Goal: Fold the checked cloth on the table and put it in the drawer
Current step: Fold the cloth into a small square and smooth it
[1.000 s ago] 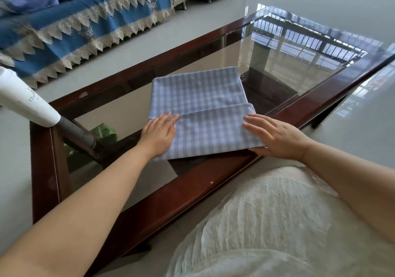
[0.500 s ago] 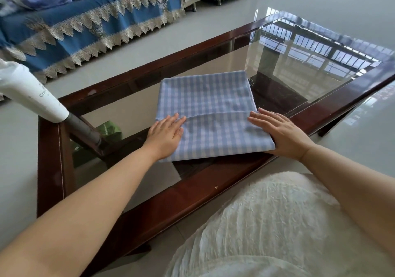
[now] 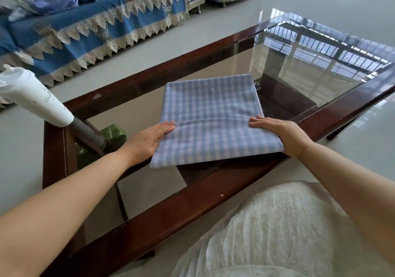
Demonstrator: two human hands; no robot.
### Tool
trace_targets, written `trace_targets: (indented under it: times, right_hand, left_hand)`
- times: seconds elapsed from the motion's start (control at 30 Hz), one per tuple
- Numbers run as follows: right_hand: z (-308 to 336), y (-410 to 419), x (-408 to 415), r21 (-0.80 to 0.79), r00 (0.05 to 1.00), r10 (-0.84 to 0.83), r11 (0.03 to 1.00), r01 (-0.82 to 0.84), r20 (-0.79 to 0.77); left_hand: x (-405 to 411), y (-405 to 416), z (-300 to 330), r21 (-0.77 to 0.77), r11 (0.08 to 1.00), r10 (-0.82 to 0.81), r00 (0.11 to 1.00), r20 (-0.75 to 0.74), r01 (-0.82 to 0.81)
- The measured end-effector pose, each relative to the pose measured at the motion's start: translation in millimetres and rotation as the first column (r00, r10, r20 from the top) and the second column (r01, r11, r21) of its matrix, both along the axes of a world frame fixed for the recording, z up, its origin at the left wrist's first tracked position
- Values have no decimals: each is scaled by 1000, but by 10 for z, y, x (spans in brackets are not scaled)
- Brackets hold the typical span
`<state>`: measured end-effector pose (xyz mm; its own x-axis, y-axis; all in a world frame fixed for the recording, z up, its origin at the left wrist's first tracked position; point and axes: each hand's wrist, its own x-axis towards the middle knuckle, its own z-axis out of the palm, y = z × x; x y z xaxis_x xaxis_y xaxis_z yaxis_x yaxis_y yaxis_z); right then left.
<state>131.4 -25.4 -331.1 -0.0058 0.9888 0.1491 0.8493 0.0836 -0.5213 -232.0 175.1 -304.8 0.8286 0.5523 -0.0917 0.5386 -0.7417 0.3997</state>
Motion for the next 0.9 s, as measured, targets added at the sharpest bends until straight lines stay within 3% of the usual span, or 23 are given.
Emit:
trace_targets:
  times: [0.1,0.2,0.3,0.43,0.57,0.63,0.73,0.83,0.9]
  right_hand:
    - [24,43,-15,-41,993,-98,995,95,-66]
    - [44,122,-87,-97,919,-334,942,320,-209]
    - [112,189,-196,-167,833,-482,876,452,-273]
    - [266,69,-329,-227,821,-516,854,469,-246]
    - [352,-271,-485,-338,794,-574,801,494,-201]
    - [403,-356,-556,-293,822,-565,799,525,-68]
    - [500,-237,-621,-211,804,-595,786,581,0]
    - [518,26,-629,-261,755,-646,715,649,107]
    - [494,160,-612,-328,713,-682,643,692,166]
  left_hand:
    - [-28,57,36,7,1000,-22,998,-66,23]
    - [-47,87,-6,-44,999,0,1000,-19,0]
    - [-8,26,-24,-250,962,134,987,90,-108]
    - [38,-146,29,-387,887,367,894,258,-252]
    - [-55,-415,64,-263,897,427,851,305,-356]
    - [-64,-521,44,-222,867,498,790,358,-446]
    - [35,-584,74,-282,815,579,689,436,-506]
    - [195,-466,124,-142,816,562,712,421,-560]
    - [313,-326,157,-71,801,584,748,316,-595]
